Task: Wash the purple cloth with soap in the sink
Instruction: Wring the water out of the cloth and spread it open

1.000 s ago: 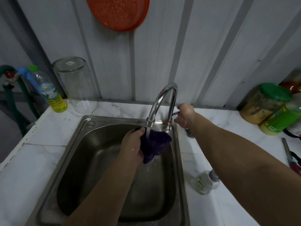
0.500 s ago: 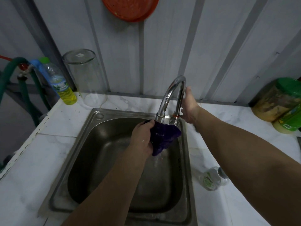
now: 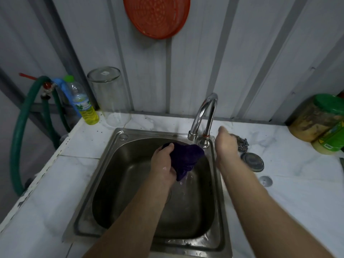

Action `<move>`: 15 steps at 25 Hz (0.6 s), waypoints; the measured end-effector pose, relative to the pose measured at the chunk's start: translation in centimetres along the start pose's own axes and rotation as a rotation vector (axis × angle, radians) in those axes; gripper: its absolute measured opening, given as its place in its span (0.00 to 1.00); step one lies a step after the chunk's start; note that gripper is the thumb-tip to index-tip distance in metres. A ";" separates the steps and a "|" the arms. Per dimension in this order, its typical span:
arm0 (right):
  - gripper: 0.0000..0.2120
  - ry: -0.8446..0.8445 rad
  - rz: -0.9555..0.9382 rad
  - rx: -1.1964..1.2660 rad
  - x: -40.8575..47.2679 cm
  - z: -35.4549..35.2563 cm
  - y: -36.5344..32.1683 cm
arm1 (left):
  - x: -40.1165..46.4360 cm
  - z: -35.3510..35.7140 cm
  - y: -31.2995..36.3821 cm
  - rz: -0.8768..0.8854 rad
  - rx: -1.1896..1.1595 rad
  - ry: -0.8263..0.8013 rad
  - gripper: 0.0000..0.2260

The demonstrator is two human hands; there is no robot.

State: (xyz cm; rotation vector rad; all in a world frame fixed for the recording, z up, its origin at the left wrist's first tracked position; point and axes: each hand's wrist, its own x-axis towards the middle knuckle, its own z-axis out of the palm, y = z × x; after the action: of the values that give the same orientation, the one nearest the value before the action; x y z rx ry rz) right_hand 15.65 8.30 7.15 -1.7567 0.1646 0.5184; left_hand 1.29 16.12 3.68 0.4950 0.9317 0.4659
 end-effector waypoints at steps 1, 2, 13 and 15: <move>0.29 -0.065 0.056 0.067 -1.9 -0.4 2.3 | -0.3 -0.2 0.0 -0.003 -0.032 -0.005 0.17; 0.33 -0.194 0.156 0.156 -3.8 -0.6 4.7 | -0.7 -0.3 0.0 -0.002 -0.061 -0.010 0.17; 0.30 -0.663 0.171 0.509 -6.1 1.7 7.8 | -3.6 -3.7 2.1 0.000 0.414 -0.266 0.16; 0.27 -0.739 0.107 0.454 -6.1 1.7 7.6 | -3.9 -3.8 2.7 -0.072 0.605 -0.337 0.26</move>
State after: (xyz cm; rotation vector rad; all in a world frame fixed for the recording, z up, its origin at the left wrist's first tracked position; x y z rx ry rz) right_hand 6.92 6.96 2.67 -1.0377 -0.1405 1.0809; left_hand -4.39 16.82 5.82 1.0497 0.7486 0.0178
